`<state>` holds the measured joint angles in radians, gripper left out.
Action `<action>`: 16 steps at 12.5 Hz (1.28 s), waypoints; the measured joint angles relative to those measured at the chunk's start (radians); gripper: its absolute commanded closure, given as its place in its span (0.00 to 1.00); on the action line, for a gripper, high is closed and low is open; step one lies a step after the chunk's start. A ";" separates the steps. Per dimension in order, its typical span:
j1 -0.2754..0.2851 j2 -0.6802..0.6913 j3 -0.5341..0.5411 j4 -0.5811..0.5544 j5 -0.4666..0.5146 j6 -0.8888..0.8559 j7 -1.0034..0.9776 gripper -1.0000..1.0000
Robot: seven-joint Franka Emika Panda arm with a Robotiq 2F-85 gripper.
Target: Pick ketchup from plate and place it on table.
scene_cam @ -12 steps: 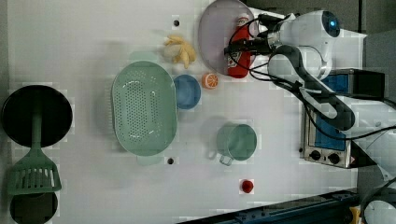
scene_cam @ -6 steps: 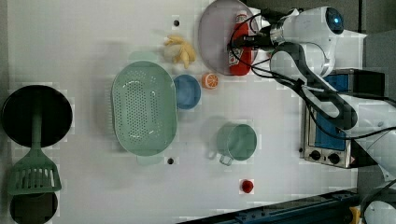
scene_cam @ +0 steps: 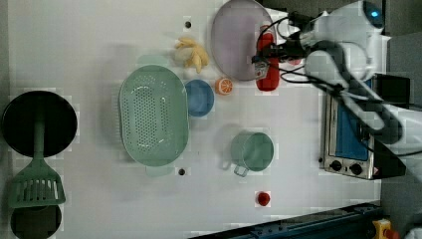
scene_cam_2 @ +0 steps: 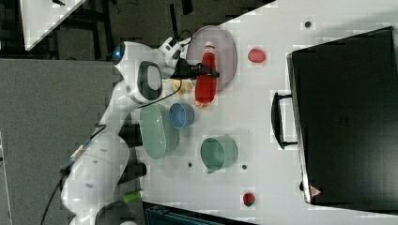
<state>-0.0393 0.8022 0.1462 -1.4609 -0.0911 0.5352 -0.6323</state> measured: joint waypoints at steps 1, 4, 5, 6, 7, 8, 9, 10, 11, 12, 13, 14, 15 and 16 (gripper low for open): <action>-0.003 -0.046 -0.003 -0.005 0.015 -0.045 0.000 0.43; -0.031 -0.217 0.006 -0.023 0.021 -0.085 0.000 0.43; -0.039 -0.285 0.002 -0.046 0.021 -0.095 0.000 0.43; -0.050 -0.351 -0.002 -0.067 0.025 -0.111 0.000 0.43; -0.071 -0.409 0.004 -0.086 0.027 -0.119 0.000 0.43; -0.087 -0.469 0.003 -0.126 0.024 -0.114 0.000 0.43; -0.101 -0.528 0.000 -0.176 0.027 -0.111 0.000 0.43; -0.109 -0.576 -0.007 -0.225 0.030 -0.119 0.000 0.43; -0.115 -0.614 -0.014 -0.275 0.029 -0.121 0.000 0.43; -0.127 -0.644 -0.015 -0.333 0.031 -0.115 0.000 0.43; -0.136 -0.664 -0.017 -0.397 0.030 -0.104 0.000 0.43; -0.144 -0.670 -0.021 -0.457 0.027 -0.087 0.000 0.43; -0.152 -0.671 -0.023 -0.525 0.028 -0.049 0.001 0.43; -0.156 -0.667 -0.028 -0.600 0.023 0.016 0.001 0.43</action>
<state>-0.1957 0.1357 0.1187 -2.0605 -0.0683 0.5508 -0.6313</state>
